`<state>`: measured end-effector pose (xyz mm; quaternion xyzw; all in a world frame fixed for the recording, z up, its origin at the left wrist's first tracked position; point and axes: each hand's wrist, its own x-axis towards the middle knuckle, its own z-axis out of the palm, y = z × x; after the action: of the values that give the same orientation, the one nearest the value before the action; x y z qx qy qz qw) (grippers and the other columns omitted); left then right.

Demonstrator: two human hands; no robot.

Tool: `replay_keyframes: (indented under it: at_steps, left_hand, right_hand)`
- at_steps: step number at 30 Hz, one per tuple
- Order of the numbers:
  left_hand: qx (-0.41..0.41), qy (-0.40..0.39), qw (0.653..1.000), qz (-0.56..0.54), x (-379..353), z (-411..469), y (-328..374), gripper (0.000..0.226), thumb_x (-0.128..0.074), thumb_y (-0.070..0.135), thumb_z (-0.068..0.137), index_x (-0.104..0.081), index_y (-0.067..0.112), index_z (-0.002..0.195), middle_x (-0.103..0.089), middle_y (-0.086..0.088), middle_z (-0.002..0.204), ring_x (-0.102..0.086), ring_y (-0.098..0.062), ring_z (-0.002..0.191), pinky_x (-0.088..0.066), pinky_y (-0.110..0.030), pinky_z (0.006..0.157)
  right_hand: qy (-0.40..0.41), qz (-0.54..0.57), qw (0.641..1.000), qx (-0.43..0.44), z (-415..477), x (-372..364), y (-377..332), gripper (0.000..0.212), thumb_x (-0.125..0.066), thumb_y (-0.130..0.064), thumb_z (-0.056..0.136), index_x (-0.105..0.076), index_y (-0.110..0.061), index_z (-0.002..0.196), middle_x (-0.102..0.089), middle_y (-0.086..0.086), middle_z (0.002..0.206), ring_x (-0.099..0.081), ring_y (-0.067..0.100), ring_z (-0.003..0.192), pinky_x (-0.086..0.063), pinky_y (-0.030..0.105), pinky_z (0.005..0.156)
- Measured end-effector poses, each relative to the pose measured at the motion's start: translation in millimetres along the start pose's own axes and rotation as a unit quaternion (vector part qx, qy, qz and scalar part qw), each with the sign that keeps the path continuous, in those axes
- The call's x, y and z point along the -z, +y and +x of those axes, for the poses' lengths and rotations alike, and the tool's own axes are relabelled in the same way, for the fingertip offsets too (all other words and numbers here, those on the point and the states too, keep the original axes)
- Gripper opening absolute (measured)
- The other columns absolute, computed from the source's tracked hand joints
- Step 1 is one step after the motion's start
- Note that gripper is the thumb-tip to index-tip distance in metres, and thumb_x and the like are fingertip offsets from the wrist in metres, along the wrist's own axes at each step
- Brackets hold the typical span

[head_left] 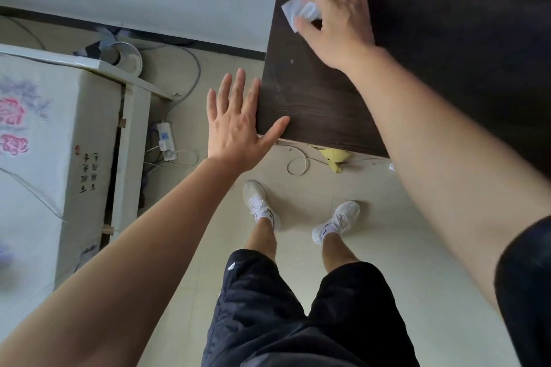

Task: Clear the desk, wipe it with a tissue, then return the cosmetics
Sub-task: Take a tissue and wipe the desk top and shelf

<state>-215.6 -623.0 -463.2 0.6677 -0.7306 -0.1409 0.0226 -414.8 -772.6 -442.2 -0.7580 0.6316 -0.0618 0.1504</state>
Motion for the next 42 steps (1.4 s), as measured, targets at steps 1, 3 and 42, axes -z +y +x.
replay_keyframes:
  at_steps: [1,3,42]
  left_hand:
    - [0.002,-0.007,1.0,0.01,0,0,0,0.087,-0.024,0.08,0.09,-0.024,0.022,0.155,-0.015,-0.01,0.164,-0.006,-0.029,0.152,-0.004,-0.055,0.122]
    - [0.001,-0.017,1.0,0.023,0,1,-5,0.083,-0.02,0.079,0.092,-0.023,0.025,0.154,-0.012,-0.008,0.165,-0.003,-0.027,0.153,0.0,-0.056,0.121]
    - [-0.036,-0.023,0.998,-0.038,27,141,7,0.073,-0.029,0.068,0.095,-0.019,0.029,0.156,-0.014,-0.01,0.164,-0.01,-0.029,0.151,-0.018,-0.051,0.118]
  right_hand:
    - [0.001,-0.001,1.0,-0.009,12,0,-4,0.05,-0.04,-0.049,0.097,-0.051,-0.029,0.141,-0.032,0.001,0.16,-0.022,0.032,0.15,-0.008,0.043,0.124]
    - [0.006,0.001,1.0,-0.02,18,-4,-14,0.048,-0.041,-0.046,0.096,-0.053,-0.029,0.139,-0.035,-0.001,0.158,-0.024,0.03,0.148,-0.01,0.043,0.124]
    - [0.04,0.048,0.995,0.083,-195,-19,26,0.039,-0.06,-0.043,0.097,-0.067,-0.023,0.129,-0.049,0.004,0.151,-0.039,0.029,0.144,-0.028,0.05,0.119]
